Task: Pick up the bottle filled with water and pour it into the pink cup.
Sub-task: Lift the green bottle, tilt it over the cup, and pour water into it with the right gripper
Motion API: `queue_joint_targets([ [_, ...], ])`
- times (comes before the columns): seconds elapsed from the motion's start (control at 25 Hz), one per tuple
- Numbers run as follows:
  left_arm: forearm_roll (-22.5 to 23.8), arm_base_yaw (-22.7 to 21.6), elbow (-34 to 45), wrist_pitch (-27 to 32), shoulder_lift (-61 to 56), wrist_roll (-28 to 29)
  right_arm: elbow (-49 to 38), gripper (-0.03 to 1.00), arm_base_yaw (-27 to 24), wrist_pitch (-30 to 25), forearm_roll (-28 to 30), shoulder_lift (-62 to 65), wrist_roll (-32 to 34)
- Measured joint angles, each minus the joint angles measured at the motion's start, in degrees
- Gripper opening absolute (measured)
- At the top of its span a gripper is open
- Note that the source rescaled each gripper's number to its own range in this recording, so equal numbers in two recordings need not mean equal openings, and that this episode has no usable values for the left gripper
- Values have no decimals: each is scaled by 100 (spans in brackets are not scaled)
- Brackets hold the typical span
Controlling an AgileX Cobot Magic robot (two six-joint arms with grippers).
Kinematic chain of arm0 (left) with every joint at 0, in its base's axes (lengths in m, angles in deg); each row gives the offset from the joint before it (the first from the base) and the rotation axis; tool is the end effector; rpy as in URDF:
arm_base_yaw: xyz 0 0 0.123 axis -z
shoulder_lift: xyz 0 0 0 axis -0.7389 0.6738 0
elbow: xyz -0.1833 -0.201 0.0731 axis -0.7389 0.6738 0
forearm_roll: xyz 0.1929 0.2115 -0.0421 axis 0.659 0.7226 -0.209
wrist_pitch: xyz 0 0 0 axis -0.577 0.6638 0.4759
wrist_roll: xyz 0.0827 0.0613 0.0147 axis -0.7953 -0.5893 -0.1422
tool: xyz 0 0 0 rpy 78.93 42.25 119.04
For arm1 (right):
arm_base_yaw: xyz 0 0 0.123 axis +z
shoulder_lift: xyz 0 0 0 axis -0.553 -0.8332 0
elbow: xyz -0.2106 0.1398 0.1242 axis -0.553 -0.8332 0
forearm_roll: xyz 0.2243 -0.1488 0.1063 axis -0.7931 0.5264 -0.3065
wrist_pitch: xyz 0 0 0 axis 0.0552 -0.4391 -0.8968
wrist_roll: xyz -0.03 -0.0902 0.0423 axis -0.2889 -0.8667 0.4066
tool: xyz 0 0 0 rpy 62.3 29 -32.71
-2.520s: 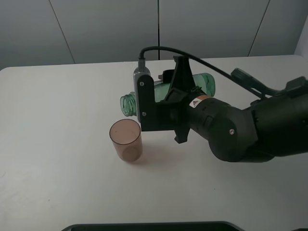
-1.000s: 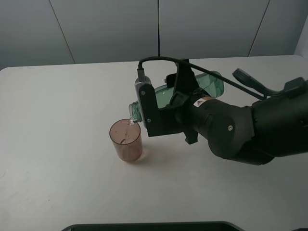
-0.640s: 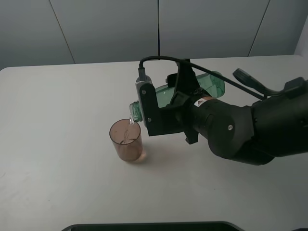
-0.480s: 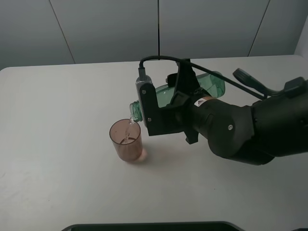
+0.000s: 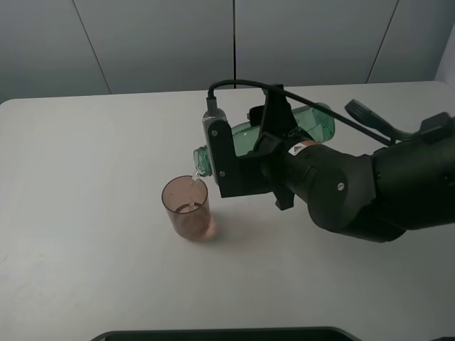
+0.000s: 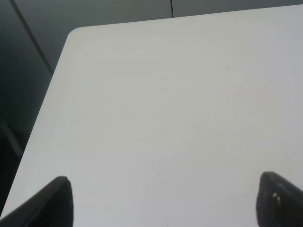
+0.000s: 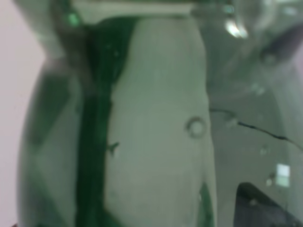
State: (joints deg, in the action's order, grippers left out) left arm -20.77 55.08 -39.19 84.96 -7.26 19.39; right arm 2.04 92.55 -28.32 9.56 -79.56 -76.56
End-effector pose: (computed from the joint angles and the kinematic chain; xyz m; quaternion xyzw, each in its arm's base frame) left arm 0.0417 0.0079 0.2923 0.0446 0.8516 0.0348 0.5211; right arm 0.2091 0.2321 0.1033 -0.6940 0.5127 -0.2951 0.4104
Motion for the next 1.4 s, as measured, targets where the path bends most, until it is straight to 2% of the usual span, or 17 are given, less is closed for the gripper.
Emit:
queue_joint_targets([
  [1.4, 0, 0, 0, 0, 0, 0, 0, 0, -12, 21, 13, 0, -11],
])
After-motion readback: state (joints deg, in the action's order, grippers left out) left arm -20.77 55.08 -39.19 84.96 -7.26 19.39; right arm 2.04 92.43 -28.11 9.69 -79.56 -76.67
